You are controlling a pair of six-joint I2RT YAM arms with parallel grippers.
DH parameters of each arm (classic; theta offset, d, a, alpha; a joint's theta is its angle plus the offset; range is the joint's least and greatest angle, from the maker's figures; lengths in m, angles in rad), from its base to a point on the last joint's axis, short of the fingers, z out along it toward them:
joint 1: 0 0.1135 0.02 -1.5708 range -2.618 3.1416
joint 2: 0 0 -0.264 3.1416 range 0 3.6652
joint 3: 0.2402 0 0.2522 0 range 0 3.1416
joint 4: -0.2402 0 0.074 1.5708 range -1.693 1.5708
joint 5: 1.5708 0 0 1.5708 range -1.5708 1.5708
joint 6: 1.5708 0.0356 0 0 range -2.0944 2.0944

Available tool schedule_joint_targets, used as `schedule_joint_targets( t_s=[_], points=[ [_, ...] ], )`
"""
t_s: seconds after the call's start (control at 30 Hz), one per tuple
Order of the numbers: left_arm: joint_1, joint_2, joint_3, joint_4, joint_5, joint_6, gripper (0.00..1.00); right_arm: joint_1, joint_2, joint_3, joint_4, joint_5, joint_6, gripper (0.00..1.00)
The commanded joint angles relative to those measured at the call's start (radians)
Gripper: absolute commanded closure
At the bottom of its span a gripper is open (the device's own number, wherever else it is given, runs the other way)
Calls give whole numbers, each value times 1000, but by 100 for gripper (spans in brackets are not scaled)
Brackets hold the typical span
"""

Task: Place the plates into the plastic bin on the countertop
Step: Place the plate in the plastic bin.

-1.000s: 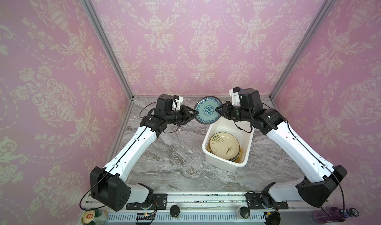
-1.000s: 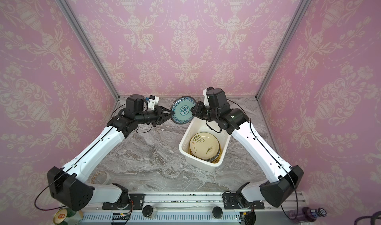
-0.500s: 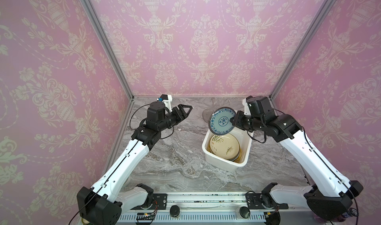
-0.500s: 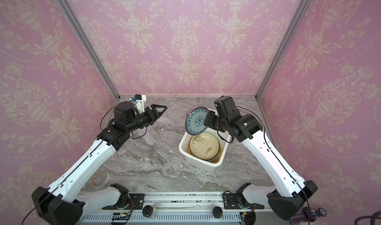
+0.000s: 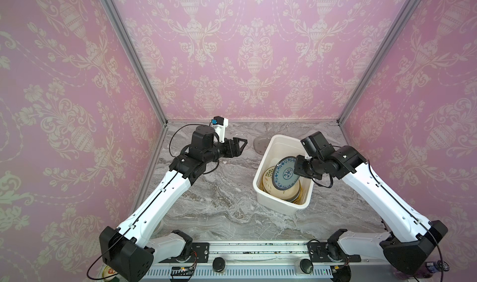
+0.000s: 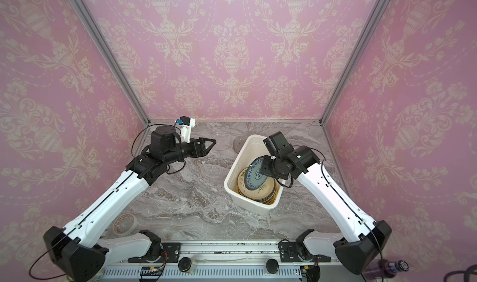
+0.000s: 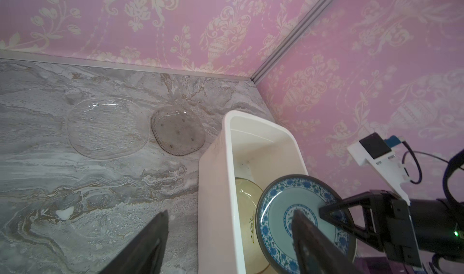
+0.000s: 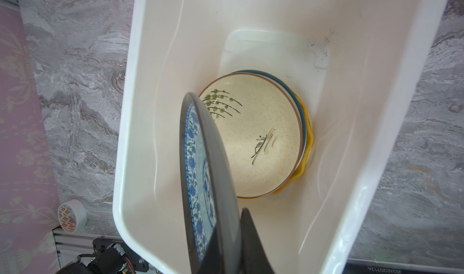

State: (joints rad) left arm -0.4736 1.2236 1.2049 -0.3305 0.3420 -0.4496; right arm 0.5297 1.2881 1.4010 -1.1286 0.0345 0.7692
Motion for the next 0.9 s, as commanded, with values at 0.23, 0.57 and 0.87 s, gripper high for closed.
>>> schedule_joint_targets(
  t_s=[0.23,0.57,0.87],
  points=[
    [-214,-15,45,-245,95,594,21,-5,106,-9,11,-24,-63,100],
    [-295,-80,2,-262,181,792,21,-20,117,-71,54,-34,-64,100],
    [-350,-34,41,-325,151,850,21,-42,115,-124,91,-47,-59,100]
  ],
)
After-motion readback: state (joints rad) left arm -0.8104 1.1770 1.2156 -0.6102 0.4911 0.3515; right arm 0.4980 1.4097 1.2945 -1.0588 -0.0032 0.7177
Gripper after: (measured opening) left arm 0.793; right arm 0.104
